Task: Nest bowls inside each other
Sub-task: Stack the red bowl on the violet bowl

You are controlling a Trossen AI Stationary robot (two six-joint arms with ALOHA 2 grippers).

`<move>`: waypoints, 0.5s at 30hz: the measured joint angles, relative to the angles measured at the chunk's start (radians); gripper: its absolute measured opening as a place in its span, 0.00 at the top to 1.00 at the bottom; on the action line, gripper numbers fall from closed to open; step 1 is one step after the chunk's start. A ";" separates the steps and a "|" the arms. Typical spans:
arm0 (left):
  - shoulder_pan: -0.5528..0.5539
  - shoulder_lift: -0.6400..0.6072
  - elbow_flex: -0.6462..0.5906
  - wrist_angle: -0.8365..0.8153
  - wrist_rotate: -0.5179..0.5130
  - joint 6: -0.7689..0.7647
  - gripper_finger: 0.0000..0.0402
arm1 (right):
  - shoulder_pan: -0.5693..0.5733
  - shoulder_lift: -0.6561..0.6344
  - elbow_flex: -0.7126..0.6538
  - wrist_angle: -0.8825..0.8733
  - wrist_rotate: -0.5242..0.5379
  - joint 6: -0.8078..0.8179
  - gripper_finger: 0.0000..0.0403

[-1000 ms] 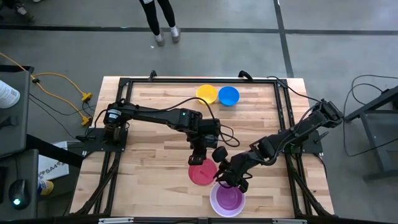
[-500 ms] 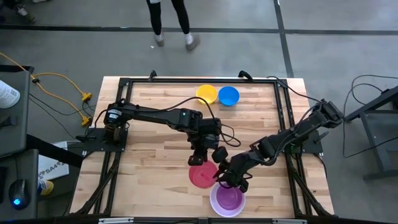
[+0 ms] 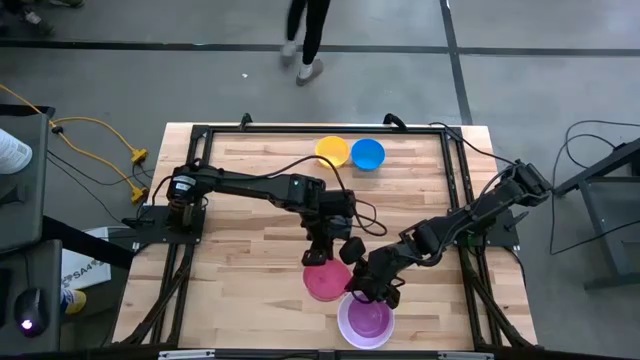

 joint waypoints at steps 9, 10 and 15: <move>0.001 0.000 0.002 0.005 0.001 0.000 0.96 | 0.000 0.002 0.000 0.000 -0.005 -0.002 0.99; 0.001 0.000 0.002 0.007 0.002 0.003 0.94 | 0.000 0.002 -0.001 -0.001 -0.012 -0.002 0.99; 0.001 0.000 0.002 0.022 0.004 0.018 0.86 | 0.000 0.002 -0.001 -0.007 -0.040 0.013 0.99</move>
